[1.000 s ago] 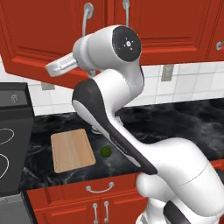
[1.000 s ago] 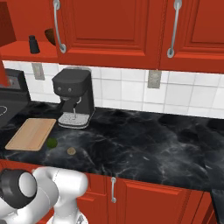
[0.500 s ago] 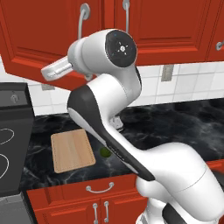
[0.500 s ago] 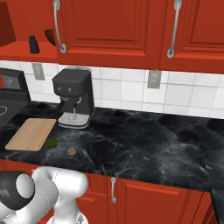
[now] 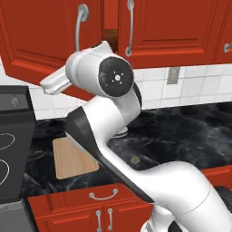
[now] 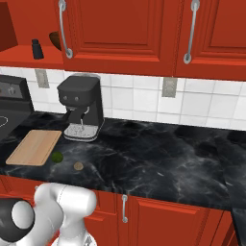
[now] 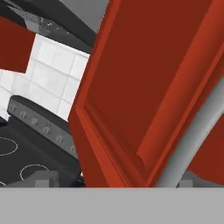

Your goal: Open the cabinet. Place the bowl and condiment on the counter. Then place the lime and garlic on the cutting board.

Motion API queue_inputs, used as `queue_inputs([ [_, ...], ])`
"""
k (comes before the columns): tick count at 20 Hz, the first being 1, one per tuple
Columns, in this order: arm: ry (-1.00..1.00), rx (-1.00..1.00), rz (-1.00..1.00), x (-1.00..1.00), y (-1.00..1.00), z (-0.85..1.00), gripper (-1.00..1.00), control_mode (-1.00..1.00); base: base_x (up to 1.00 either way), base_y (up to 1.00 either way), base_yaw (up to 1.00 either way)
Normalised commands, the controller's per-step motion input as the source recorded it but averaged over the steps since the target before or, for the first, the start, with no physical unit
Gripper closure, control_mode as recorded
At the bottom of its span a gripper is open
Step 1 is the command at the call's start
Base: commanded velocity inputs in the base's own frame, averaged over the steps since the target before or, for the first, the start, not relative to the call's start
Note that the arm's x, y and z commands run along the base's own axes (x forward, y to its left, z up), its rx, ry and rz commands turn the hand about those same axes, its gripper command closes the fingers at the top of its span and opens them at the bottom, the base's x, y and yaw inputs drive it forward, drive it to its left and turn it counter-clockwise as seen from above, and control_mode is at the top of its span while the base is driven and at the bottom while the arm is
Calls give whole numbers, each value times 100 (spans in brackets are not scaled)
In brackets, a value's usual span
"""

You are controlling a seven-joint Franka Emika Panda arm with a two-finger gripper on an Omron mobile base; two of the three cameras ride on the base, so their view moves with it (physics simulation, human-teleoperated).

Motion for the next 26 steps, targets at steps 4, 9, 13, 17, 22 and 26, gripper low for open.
queue_inputs([
  [4,-15,3,-9,-100,-85,0,-100,-100,0,0,0],
  [9,-14,5,-8,-100,-81,15,-100,-100,0,0,0],
  [13,-17,7,-6,-100,-74,22,-100,-100,0,0,0],
  [17,-9,5,-1,-49,-71,25,-100,-100,0,0,0],
  [22,-1,9,0,-1,-66,21,-100,-100,0,0,0],
  [26,4,13,0,6,-65,3,-100,-100,0,0,0],
])
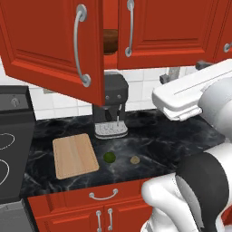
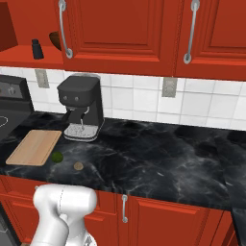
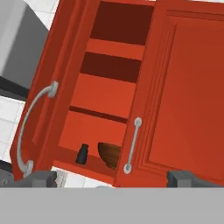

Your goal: Open the cabinet. Place the bowl and condiment on the counter. Then place the lime and garlic on the cutting board.

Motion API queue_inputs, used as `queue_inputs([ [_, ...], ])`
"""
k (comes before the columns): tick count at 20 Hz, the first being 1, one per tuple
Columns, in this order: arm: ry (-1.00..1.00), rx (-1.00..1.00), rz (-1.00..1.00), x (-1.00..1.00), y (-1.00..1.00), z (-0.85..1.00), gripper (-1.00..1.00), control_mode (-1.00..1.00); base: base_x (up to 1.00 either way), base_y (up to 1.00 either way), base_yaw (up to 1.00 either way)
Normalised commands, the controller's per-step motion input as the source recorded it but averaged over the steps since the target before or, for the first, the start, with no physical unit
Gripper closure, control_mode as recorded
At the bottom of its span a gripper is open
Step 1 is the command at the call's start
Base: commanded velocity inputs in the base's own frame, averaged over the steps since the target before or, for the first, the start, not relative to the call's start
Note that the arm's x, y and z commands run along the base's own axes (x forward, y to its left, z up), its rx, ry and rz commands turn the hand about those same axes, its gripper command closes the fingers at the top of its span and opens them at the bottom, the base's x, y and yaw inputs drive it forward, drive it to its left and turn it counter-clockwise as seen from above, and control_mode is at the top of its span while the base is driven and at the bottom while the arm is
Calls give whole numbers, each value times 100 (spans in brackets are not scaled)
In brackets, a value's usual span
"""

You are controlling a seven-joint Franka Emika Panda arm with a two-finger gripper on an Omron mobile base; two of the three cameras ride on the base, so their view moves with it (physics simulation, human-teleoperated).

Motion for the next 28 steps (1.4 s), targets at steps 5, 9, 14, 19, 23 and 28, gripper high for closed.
queue_inputs([
  [5,13,8,9,11,-51,0,-100,-100,0,0,0],
  [9,17,24,5,13,-27,-16,-100,-100,0,0,0],
  [14,0,6,11,19,-10,-13,-100,-100,0,0,0],
  [19,15,19,17,10,-3,-10,-100,-100,0,0,0],
  [23,18,26,15,10,0,-19,-100,-100,0,0,0],
  [28,22,22,11,20,0,-26,-100,-100,0,0,0],
])
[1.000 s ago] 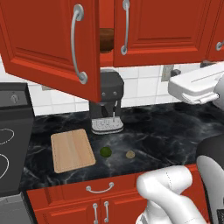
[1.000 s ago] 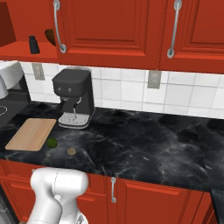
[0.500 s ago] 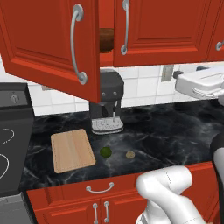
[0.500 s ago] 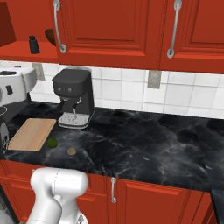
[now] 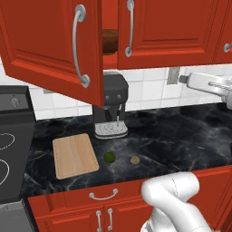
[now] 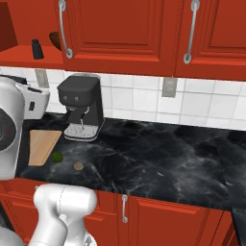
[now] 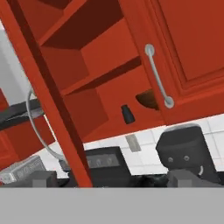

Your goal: Open the cabinet. Place the bowl and condiment on the counter. Then place the lime and garlic on the cutting board.

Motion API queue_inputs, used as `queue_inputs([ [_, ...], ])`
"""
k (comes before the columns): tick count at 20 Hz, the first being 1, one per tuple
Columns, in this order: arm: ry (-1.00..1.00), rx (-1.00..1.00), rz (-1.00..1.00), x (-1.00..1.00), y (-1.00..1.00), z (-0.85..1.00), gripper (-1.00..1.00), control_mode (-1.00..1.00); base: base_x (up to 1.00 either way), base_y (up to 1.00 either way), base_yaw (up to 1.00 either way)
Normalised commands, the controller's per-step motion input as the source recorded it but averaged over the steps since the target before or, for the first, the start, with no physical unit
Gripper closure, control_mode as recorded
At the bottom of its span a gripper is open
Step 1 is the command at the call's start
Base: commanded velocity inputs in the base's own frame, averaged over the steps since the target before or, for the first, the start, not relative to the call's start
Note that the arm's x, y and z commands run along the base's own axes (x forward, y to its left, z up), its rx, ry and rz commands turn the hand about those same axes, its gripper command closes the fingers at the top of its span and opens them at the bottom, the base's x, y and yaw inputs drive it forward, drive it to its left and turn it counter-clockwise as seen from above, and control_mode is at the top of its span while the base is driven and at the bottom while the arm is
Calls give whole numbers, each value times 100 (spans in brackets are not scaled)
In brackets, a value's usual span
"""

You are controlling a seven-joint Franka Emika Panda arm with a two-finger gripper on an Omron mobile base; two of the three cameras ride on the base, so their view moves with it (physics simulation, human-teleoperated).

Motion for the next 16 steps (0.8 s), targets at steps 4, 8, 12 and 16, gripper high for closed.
queue_inputs([
  [4,29,19,2,24,8,-24,-100,-100,0,0,0],
  [8,28,15,2,26,19,-10,-100,-100,0,0,0],
  [12,20,8,1,26,34,-3,-100,-100,0,0,0],
  [16,16,8,2,24,26,-7,-100,-100,0,0,0],
])
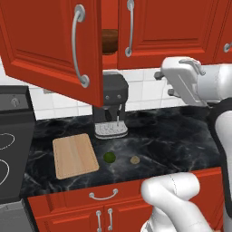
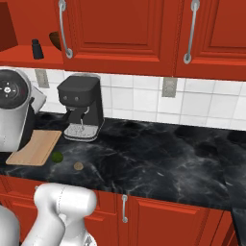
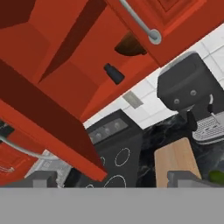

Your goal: Open the cabinet. Place the bowl and condiment on the counter. Then place the lime and garlic on the cutting board.

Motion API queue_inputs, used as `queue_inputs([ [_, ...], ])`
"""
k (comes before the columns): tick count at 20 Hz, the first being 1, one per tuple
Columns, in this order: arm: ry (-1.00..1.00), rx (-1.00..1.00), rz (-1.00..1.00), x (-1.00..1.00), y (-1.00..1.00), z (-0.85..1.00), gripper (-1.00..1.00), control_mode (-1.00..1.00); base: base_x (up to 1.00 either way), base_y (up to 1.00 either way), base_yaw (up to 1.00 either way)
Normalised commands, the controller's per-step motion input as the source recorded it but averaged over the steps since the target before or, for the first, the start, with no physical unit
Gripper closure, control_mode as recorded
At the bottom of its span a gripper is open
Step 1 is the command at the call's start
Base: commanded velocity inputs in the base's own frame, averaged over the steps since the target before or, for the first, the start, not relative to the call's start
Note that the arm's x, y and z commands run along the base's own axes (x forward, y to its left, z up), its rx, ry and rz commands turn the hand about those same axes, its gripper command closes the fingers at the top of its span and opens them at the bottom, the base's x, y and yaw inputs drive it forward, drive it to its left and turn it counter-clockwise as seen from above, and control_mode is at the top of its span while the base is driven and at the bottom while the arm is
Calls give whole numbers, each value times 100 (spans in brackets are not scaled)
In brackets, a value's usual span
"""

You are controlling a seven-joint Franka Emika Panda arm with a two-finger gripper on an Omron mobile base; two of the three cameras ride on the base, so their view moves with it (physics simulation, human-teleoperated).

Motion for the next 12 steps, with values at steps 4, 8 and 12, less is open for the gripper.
queue_inputs([
  [4,11,8,6,22,10,-19,-100,-100,0,0,0],
  [8,7,7,7,17,0,-19,-100,-100,0,0,0],
  [12,3,6,7,17,4,-16,-100,-100,0,0,0],
])
